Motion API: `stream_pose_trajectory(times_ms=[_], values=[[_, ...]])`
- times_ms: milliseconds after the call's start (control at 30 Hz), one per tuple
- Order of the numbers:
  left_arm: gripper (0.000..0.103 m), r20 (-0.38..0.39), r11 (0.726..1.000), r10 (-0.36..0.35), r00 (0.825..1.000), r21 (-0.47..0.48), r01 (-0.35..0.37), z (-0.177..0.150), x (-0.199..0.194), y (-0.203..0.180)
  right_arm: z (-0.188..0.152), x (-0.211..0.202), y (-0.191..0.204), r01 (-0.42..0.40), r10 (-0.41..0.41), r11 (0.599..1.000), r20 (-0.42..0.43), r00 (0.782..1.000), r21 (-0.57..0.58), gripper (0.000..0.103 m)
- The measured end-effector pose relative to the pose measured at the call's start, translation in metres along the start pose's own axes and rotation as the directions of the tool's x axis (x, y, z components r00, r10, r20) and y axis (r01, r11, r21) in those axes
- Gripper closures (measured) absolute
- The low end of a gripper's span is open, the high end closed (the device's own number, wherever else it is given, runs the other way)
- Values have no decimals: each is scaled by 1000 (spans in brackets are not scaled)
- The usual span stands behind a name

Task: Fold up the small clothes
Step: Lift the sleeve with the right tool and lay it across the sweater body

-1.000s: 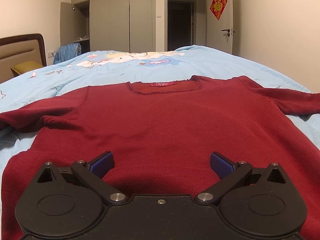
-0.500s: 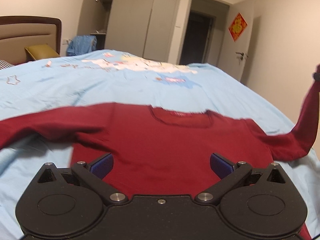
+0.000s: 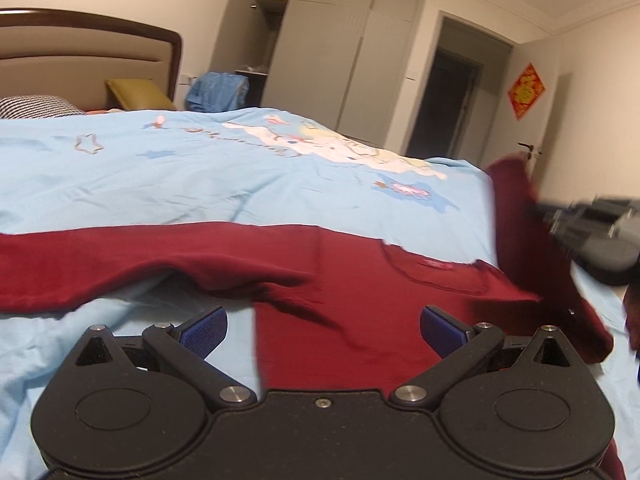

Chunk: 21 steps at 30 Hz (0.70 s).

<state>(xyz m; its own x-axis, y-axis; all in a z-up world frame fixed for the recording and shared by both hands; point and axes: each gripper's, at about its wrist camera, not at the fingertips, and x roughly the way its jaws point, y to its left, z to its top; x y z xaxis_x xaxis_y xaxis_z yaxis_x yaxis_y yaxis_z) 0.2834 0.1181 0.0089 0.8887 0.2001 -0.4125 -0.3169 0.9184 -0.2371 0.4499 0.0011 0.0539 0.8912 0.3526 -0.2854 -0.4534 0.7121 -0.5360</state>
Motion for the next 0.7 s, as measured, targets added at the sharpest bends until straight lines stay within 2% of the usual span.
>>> stream_pose_trajectory(times_ms=[133, 233, 433, 533, 633, 700], values=[[1, 8, 998, 50, 999, -37, -49, -2, -2, 16, -10, 4, 47, -98, 94, 990, -50, 994, -102, 97], [1, 4, 997, 63, 998, -52, -63, -3, -1, 24, -24, -13, 80, -149, 137, 970, -74, 988, -192, 97], [1, -11, 996, 67, 998, -55, -68, -8, 4, 25, -51, -41, 110, -200, 185, 929, -78, 980, -312, 97], [1, -13, 997, 49, 999, -55, -50, -9, 7, 20, -60, -53, 114, -221, 209, 917, -74, 975, -333, 95], [1, -8, 999, 18, 1000, -49, -18, -7, 12, 11, -66, -64, 107, -249, 239, 921, -72, 968, -300, 85], [1, -16, 999, -5, 1000, -41, 4, -7, 20, 4, -68, -73, 96, -254, 244, 935, -69, 967, -249, 54]])
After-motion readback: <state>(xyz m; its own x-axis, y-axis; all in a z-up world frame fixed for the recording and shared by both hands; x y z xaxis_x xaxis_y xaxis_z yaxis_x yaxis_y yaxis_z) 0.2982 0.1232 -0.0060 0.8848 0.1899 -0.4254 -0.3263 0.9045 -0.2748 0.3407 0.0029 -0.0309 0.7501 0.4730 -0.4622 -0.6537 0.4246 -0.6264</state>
